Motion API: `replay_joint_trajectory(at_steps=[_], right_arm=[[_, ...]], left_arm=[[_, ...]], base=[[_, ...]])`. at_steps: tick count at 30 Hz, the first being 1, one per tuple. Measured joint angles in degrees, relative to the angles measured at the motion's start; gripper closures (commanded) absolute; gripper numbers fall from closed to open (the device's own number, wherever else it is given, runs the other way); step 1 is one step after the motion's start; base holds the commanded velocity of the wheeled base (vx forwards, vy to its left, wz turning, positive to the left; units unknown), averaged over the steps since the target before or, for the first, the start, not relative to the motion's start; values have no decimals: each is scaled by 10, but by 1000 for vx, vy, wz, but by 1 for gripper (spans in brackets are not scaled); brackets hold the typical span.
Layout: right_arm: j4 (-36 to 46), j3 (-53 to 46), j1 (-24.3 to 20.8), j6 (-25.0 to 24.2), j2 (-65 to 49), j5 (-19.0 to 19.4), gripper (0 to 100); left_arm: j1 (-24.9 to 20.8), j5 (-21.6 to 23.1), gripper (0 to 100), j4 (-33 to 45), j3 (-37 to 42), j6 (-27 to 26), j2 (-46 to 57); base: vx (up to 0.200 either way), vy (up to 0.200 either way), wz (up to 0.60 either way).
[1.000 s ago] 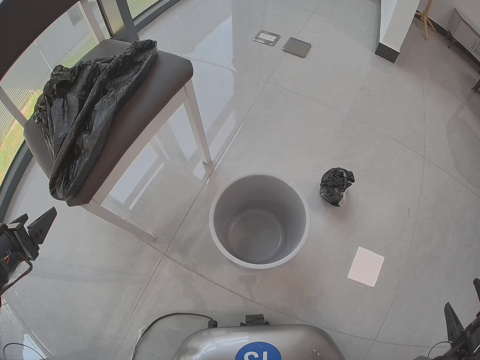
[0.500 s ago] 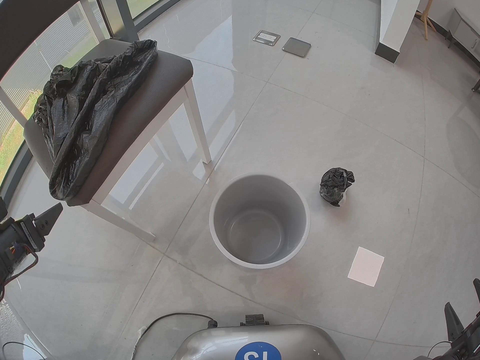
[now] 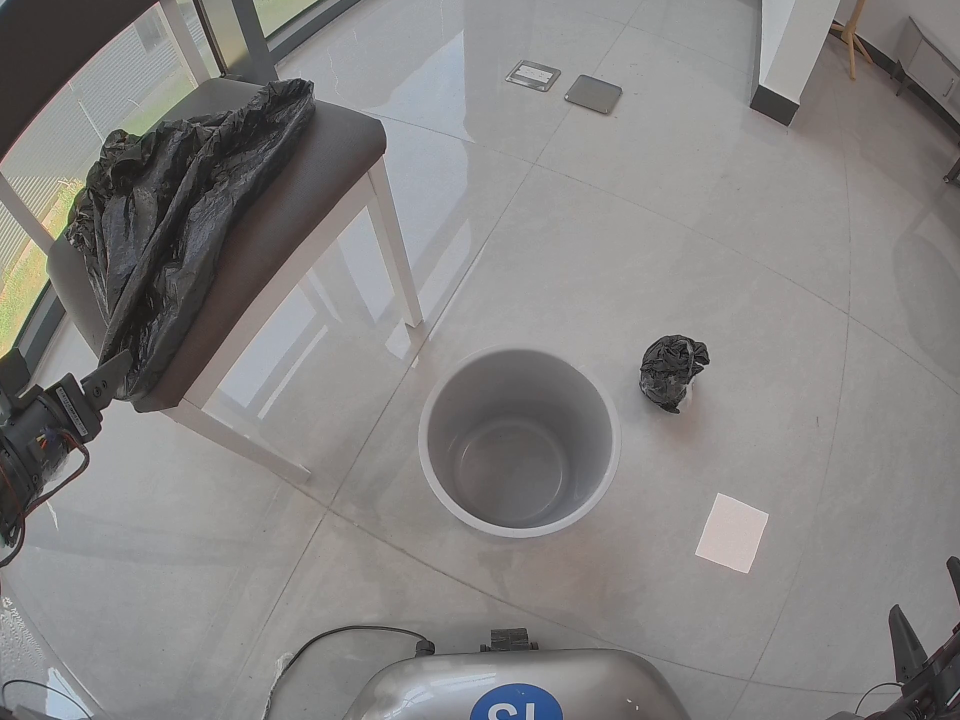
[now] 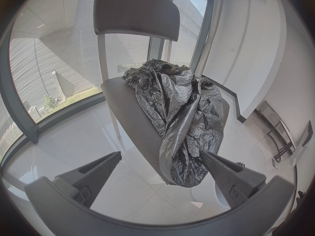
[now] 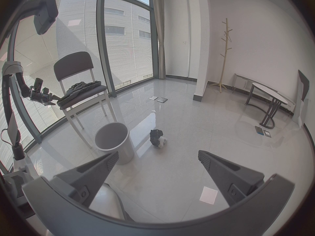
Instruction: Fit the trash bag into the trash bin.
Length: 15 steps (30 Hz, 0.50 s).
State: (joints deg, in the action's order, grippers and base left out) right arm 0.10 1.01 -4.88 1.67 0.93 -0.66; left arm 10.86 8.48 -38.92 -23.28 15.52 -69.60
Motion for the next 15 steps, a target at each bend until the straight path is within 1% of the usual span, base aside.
replay_joint_trajectory(at_steps=[9,15], right_arm=[[0,0,0,3,0,0,0],[-1,0,0,6,0,0,0]], left_arm=[[-1,-3,0,-44,4,8,-39],[-6,-23,0,-88,5,33,-64]], base=[[0,0,0],[0,0,0]])
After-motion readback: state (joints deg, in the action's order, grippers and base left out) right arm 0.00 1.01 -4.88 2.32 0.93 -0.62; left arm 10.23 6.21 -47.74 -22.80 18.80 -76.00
